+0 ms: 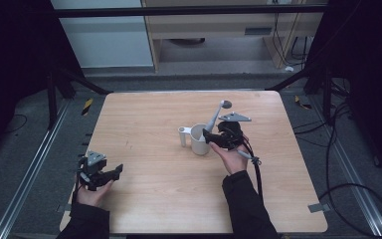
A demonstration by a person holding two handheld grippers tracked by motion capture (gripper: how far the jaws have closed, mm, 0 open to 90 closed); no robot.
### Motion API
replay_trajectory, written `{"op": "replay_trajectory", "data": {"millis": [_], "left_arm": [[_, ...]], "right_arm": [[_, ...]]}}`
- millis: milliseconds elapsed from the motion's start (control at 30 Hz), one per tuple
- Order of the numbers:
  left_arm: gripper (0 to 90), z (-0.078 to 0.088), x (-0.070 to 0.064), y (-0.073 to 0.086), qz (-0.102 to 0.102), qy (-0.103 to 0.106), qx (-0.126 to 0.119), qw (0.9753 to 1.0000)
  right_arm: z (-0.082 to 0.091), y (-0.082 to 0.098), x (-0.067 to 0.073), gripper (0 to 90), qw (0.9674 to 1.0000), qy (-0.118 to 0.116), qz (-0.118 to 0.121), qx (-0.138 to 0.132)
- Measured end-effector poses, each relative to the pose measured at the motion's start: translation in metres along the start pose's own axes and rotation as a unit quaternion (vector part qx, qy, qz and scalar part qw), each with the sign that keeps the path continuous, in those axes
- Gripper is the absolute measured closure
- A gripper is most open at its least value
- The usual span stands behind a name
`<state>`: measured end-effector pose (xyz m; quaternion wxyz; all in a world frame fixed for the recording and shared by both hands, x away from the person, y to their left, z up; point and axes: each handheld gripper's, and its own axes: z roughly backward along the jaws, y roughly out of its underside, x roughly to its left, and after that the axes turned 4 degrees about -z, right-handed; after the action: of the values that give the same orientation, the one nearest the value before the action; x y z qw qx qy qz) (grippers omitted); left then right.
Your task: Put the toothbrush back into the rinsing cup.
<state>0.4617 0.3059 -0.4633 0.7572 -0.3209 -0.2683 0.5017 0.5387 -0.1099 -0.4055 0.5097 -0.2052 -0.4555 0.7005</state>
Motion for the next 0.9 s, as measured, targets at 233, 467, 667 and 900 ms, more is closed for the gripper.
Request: {"op": "replay_trajectory", "data": {"millis": [233,467,667,900], "left_arm": [[33.0,0.0,0.0,0.0,0.0,0.0,0.001,1.0],[32.8,-0.001,0.0,0.001,-0.001,0.0,0.004,1.0],[32.1,-0.002,0.0,0.002,-0.001,0.0,0.007,1.0],[30.4,-0.005,0.002,0.004,-0.002,-0.003,0.012,0.9999]], "right_arm": [[0.023,0.012,-0.01,24.3,0.9998,-0.007,0.012,0.011],[0.052,0.034,-0.029,21.3,0.9992,0.004,0.032,0.025],[0.074,0.061,-0.051,20.5,0.9982,0.024,0.036,0.041],[0.093,0.09,-0.082,19.2,0.9968,0.057,0.012,0.055]]}}
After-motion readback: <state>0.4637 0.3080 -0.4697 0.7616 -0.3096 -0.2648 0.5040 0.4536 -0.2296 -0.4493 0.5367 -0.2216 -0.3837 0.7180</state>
